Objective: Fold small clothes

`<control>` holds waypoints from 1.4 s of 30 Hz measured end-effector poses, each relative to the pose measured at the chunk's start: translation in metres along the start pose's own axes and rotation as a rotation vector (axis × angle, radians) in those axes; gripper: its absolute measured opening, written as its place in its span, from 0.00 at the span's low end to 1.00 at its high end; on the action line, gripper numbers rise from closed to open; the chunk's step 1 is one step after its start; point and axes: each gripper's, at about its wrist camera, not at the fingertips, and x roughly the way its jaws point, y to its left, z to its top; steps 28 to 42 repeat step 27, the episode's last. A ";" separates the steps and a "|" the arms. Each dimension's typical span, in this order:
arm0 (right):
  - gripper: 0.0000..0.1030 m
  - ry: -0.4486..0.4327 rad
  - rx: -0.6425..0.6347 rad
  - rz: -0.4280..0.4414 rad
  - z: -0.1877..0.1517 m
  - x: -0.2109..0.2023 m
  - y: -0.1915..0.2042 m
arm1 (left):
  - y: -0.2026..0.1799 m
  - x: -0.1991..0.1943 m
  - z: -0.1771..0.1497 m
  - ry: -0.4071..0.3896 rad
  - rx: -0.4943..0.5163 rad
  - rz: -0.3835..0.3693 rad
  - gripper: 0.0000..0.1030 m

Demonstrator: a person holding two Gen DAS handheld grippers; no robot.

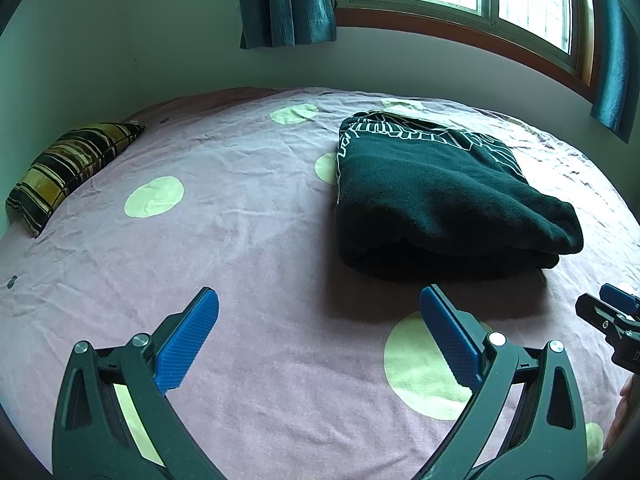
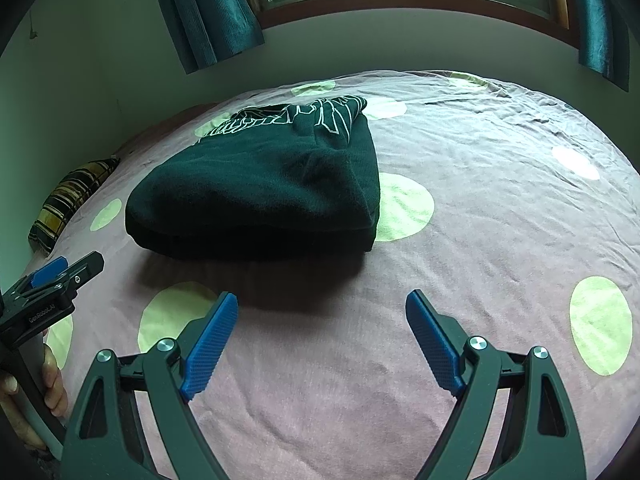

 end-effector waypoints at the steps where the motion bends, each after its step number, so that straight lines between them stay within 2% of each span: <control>1: 0.83 -0.001 0.000 0.000 0.000 0.000 0.000 | 0.000 0.000 0.000 -0.002 -0.001 -0.001 0.98; 11: 0.83 0.009 -0.003 0.004 -0.002 0.002 0.000 | -0.001 -0.001 -0.001 -0.009 0.016 0.007 0.98; 13: 0.83 0.010 -0.004 0.006 -0.003 0.003 0.000 | -0.003 0.001 -0.002 0.005 0.031 0.043 0.98; 15: 0.83 0.011 -0.003 0.005 -0.003 0.003 0.000 | -0.004 -0.004 -0.005 -0.034 0.035 0.086 0.98; 16: 0.83 0.013 -0.004 0.006 -0.003 0.004 0.000 | -0.003 -0.007 -0.006 -0.062 0.028 0.073 0.98; 19: 0.83 0.024 -0.008 0.017 -0.004 0.006 0.001 | -0.001 -0.011 -0.004 -0.073 0.018 0.029 0.98; 21: 0.83 0.031 -0.011 0.025 -0.004 0.006 0.002 | 0.003 -0.013 -0.001 -0.082 -0.008 0.053 0.98; 24: 0.83 0.032 -0.001 0.047 0.001 0.002 -0.004 | 0.011 -0.010 0.007 -0.035 0.007 0.028 0.98; 27: 0.83 0.034 -0.002 0.073 0.017 -0.002 -0.018 | 0.033 -0.006 0.021 -0.018 -0.051 0.045 0.98; 42: 0.83 0.034 -0.002 0.073 0.017 -0.002 -0.018 | 0.033 -0.006 0.021 -0.018 -0.051 0.045 0.98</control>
